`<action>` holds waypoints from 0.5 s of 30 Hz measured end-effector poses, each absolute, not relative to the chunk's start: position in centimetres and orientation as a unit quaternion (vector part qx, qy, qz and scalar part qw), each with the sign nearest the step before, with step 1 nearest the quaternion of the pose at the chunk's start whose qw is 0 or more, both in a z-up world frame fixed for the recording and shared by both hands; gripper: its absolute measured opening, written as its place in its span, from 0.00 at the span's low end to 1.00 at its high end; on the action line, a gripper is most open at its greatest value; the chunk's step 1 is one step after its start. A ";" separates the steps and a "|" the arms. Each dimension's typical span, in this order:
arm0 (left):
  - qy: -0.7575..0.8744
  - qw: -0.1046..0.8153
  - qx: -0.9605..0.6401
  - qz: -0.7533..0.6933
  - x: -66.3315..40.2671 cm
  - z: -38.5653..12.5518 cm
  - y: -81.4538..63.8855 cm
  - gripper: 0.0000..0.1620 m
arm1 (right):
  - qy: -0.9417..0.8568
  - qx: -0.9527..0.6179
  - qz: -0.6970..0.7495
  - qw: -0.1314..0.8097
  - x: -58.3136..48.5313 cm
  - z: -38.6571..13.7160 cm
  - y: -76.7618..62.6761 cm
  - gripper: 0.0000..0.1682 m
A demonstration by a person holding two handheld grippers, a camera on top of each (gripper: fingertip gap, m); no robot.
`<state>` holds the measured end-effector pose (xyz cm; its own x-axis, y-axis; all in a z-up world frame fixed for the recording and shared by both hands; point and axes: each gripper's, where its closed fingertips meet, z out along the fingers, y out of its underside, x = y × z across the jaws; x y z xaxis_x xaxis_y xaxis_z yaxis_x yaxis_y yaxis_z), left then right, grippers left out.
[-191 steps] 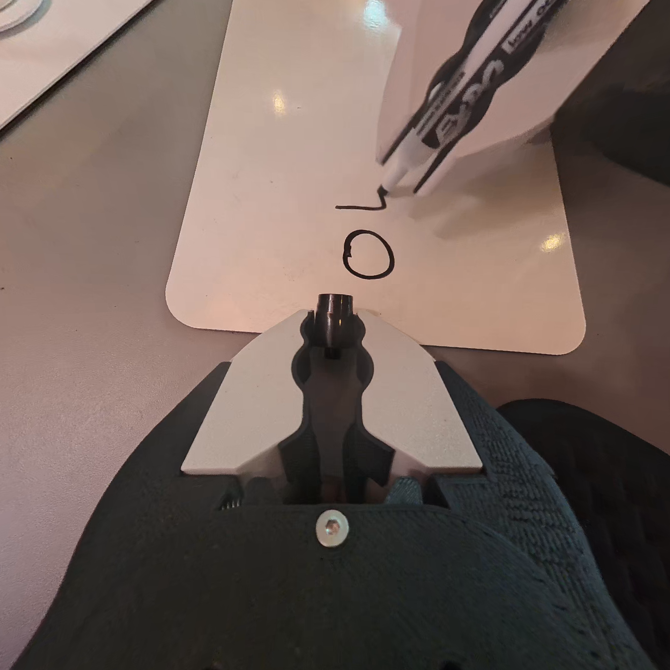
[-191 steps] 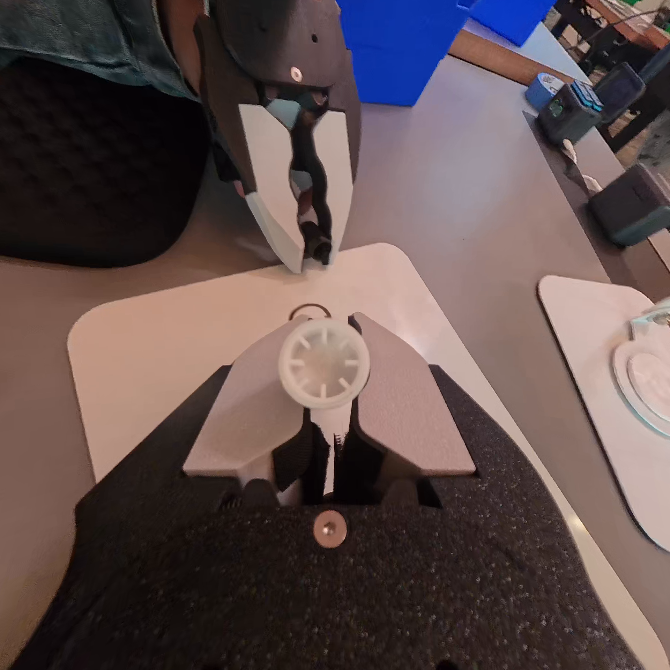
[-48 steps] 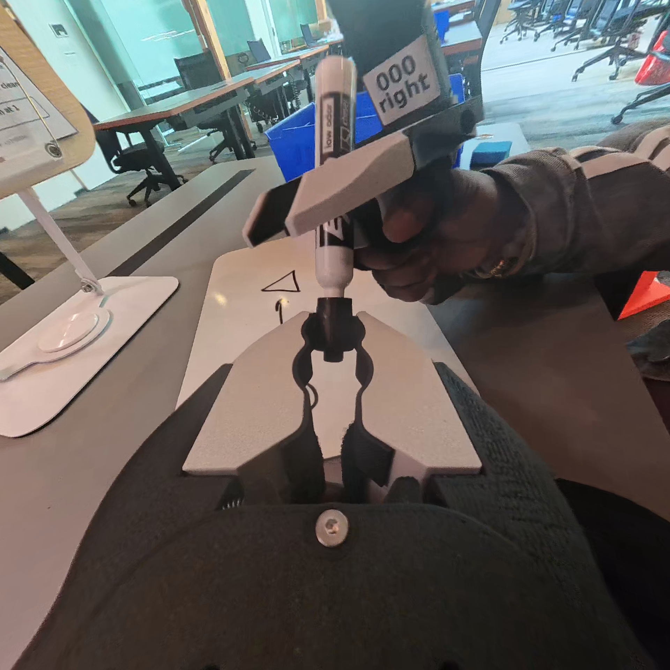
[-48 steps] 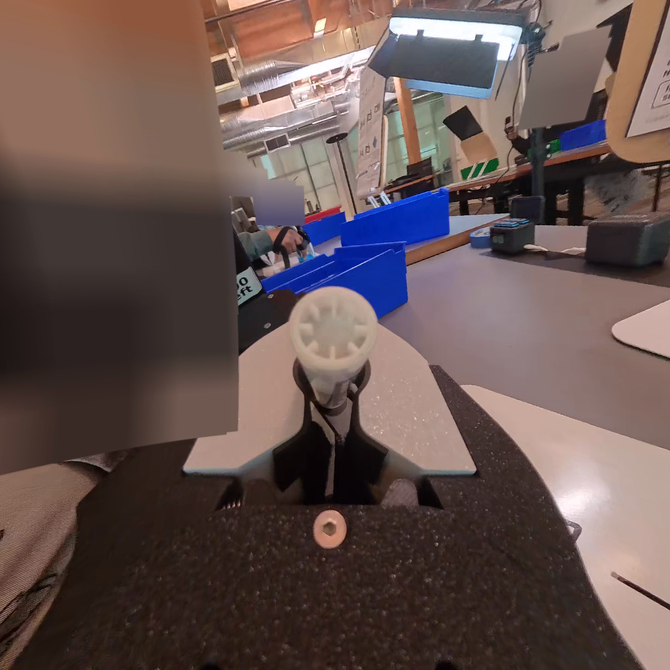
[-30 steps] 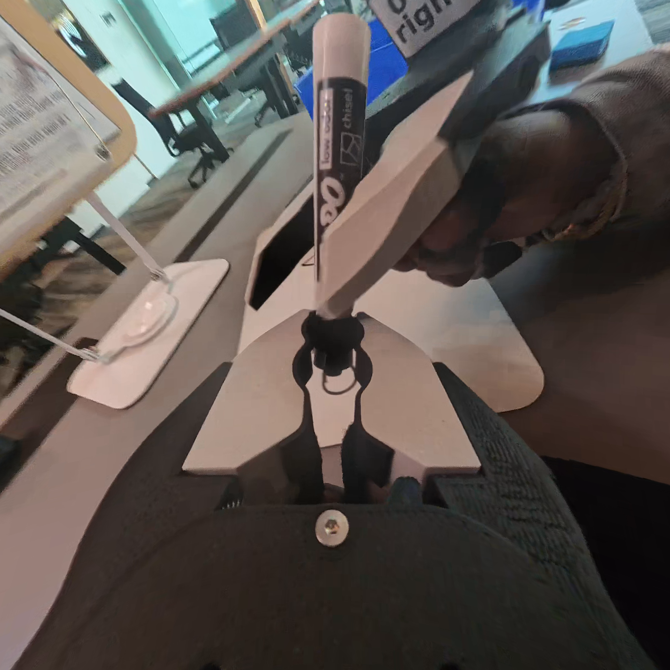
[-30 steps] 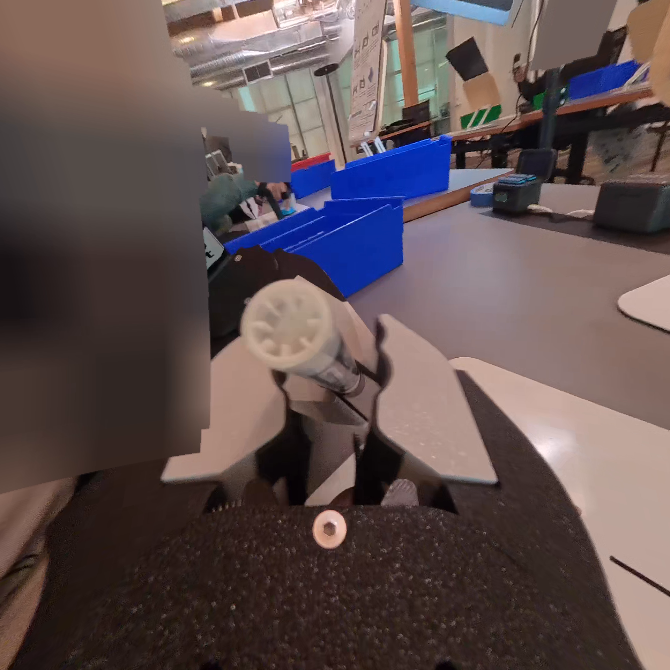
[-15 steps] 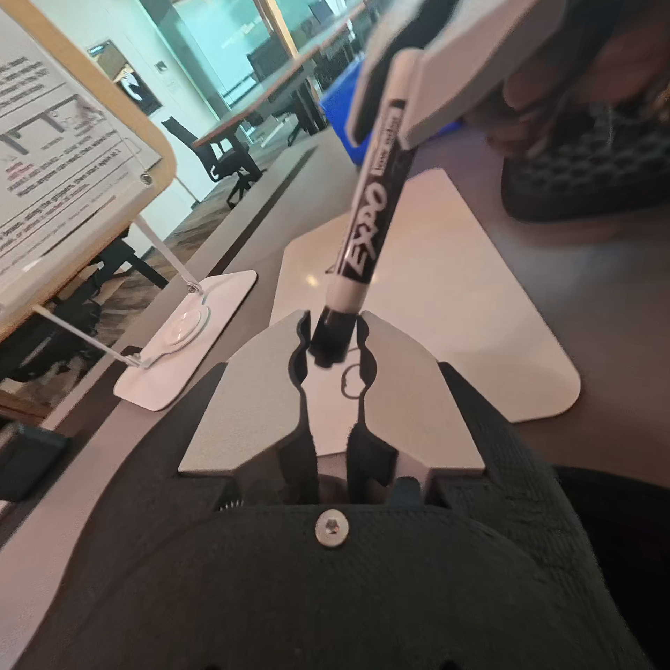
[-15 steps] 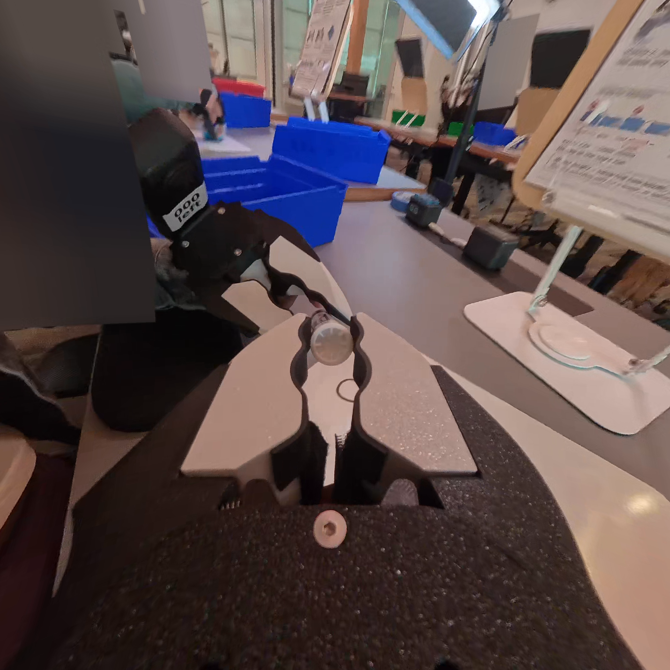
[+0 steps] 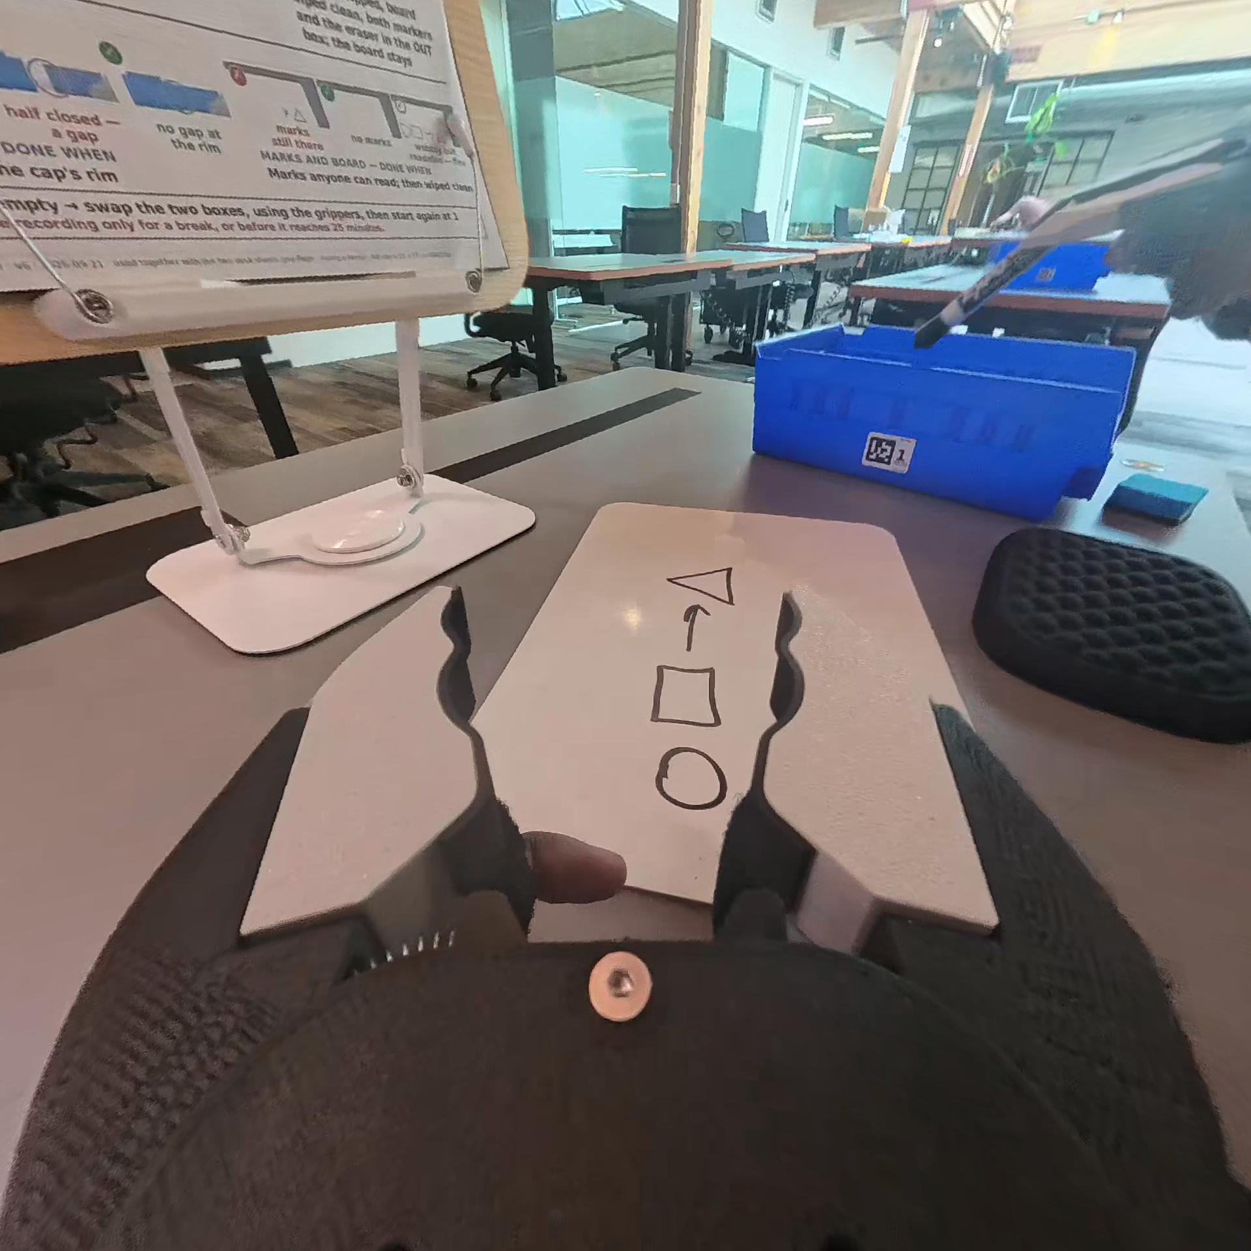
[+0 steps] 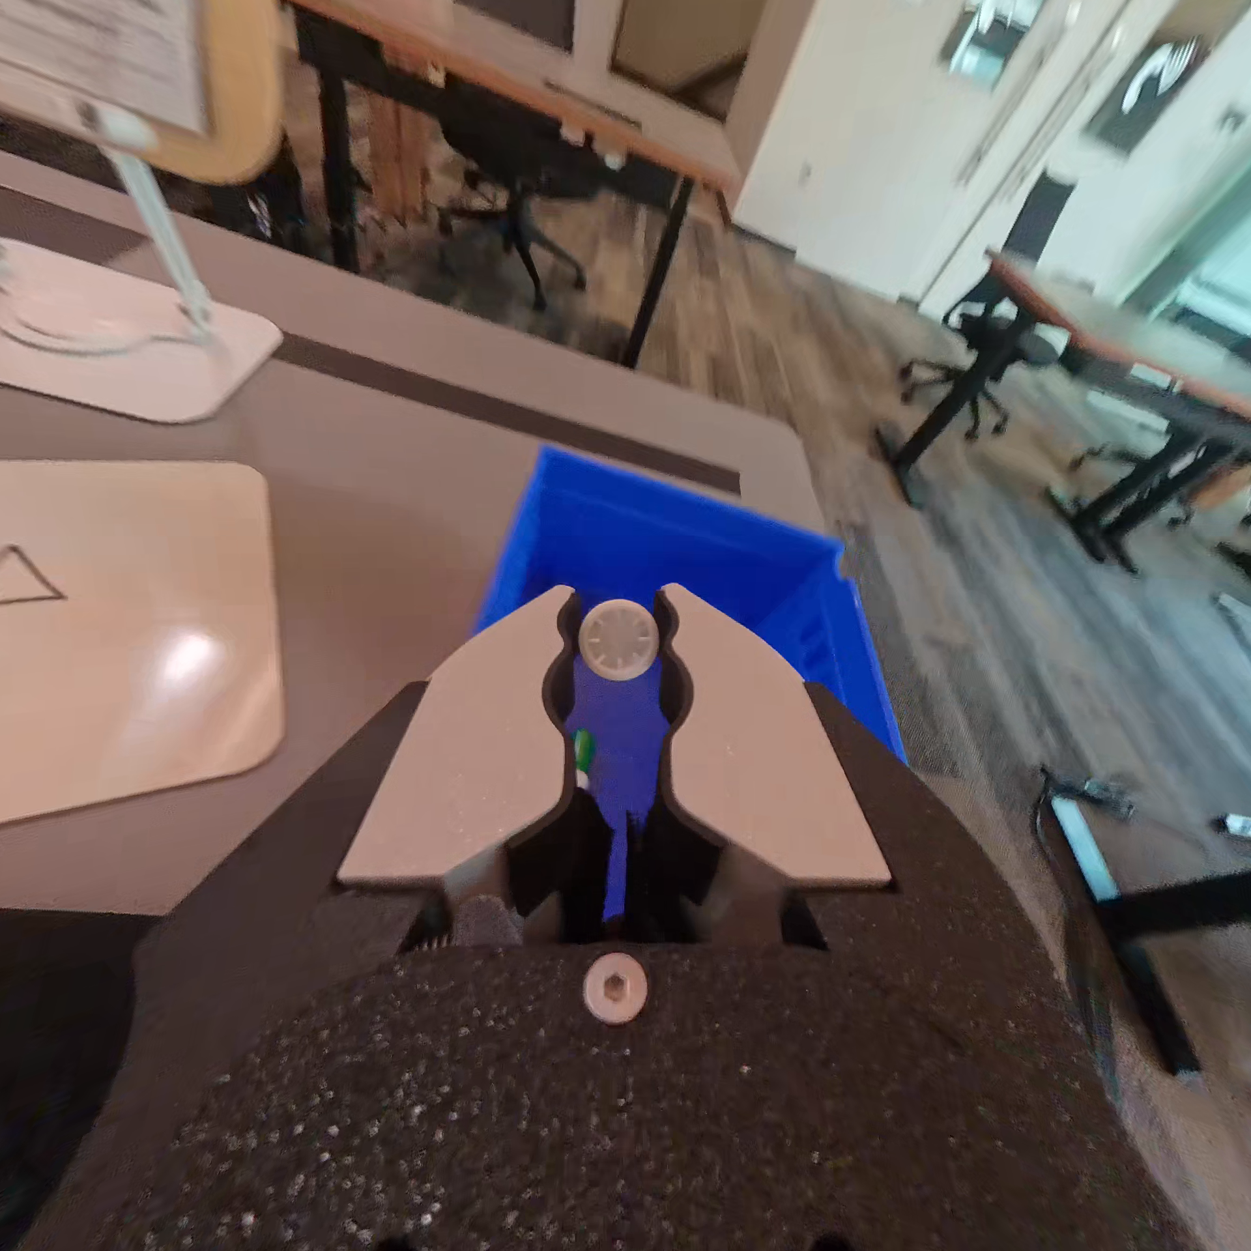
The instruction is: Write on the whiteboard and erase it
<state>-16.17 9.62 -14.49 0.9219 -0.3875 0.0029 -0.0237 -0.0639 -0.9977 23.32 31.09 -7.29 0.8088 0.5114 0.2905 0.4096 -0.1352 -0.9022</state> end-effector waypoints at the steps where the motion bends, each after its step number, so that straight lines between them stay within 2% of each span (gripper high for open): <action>1: 0.150 0.664 -0.720 -0.132 -16.0 -14.8 9.7 0.53 | -0.298 -0.766 0.046 0.568 24.3 -8.7 32.1 0.12; 6: 0.154 0.659 -0.726 -0.123 -16.0 -15.3 9.9 0.53 | -0.259 -0.811 0.043 0.523 27.4 -14.6 35.2 0.13; 13: 0.160 0.656 -0.727 -0.122 -15.9 -15.6 9.9 0.52 | -0.256 -0.895 0.033 0.365 29.6 -20.8 31.7 0.13; 15: 0.164 0.653 -0.729 -0.123 -15.8 -15.7 9.9 0.52 | -0.247 -0.884 0.069 0.390 29.4 -19.3 30.9 0.28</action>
<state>-15.79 9.87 -15.69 0.9156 -0.4005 -0.0355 -0.0787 -0.0920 -0.9926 29.43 30.89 -19.25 0.8683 0.4910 0.0704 0.3833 -0.5741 -0.7235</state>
